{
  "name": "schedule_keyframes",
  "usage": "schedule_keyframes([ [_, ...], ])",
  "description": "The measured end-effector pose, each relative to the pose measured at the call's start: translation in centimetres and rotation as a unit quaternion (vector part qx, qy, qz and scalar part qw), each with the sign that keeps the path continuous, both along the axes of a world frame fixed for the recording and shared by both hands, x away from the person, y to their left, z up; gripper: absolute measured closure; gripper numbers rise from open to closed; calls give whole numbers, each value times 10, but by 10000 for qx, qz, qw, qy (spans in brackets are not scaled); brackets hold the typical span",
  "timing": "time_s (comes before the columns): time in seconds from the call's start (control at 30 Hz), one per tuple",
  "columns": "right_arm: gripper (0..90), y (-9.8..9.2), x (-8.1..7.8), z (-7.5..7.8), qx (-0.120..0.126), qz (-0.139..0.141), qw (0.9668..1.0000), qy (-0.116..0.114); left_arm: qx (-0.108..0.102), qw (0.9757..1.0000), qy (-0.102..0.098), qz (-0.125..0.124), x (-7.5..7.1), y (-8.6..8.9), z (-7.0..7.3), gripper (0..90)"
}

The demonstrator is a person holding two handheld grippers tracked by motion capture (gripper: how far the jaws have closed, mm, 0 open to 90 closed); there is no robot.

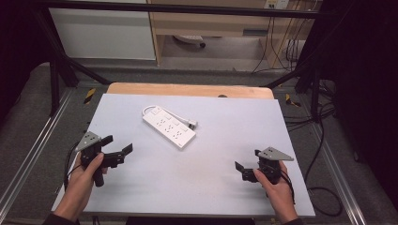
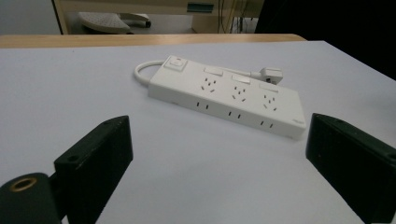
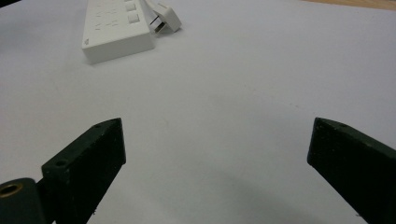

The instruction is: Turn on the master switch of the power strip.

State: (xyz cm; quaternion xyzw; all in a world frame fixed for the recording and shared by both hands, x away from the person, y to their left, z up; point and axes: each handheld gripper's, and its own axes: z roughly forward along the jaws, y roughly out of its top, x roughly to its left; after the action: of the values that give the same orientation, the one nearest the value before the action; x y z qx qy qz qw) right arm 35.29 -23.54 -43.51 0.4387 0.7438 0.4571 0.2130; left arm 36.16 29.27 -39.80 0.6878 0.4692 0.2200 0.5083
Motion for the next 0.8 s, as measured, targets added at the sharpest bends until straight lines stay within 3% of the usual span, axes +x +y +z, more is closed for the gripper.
schedule_keyframes([
  [0.33,46,-3,1,-1,2,-76,10000,-9,-43,10000,88,-8,-17,10,-24,77],
  [0.8,43,-10,4,-3,-119,-236,9996,-23,48,9998,73,-189,-24,0,-35,80],
])
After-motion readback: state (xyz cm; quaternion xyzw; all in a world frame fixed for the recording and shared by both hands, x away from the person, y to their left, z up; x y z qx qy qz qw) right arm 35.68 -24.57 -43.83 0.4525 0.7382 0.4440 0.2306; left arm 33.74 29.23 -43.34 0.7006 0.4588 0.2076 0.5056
